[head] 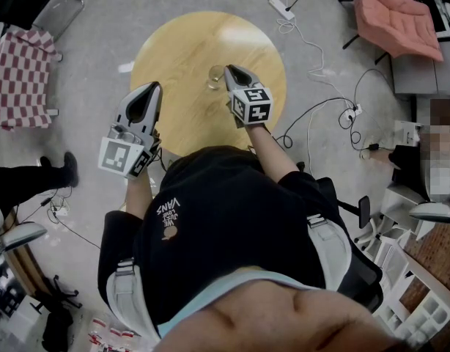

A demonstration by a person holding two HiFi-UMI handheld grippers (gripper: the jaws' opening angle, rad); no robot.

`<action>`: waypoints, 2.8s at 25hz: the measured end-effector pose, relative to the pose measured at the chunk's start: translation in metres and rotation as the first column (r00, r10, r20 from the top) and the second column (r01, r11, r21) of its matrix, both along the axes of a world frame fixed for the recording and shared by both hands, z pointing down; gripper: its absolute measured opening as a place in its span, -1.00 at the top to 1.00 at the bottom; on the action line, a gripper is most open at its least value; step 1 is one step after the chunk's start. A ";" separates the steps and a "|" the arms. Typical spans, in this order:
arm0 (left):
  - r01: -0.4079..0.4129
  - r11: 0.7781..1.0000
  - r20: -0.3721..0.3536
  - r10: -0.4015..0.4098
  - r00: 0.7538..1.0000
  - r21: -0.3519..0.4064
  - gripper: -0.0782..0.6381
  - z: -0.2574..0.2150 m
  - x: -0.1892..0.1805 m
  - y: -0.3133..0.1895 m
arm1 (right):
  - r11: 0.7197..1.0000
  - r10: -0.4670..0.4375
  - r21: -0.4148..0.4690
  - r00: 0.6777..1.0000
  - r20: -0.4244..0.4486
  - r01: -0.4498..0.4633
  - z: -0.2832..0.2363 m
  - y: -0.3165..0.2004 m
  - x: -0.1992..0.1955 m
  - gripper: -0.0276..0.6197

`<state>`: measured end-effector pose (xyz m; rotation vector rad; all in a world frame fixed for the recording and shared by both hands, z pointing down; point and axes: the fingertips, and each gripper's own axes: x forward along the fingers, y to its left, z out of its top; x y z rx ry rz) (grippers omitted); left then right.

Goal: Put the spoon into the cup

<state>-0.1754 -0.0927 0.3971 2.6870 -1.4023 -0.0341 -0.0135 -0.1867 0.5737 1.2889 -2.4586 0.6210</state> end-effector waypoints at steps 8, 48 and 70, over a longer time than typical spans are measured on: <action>0.003 0.999 -0.020 -0.004 1.000 -0.044 0.79 -0.009 0.008 0.001 | 1.000 0.009 -0.024 1.000 0.011 -0.009 0.004 0.002 0.004 0.80; -0.049 0.998 -0.014 0.049 0.999 -0.029 0.79 -0.012 0.032 0.008 | 0.988 0.001 0.156 0.992 0.126 -0.021 -0.086 0.015 0.026 0.78; -0.067 0.998 -0.009 0.067 0.998 -0.003 0.79 -0.007 0.049 0.014 | 0.970 -0.020 0.243 0.982 0.188 -0.026 -0.139 0.041 0.045 0.92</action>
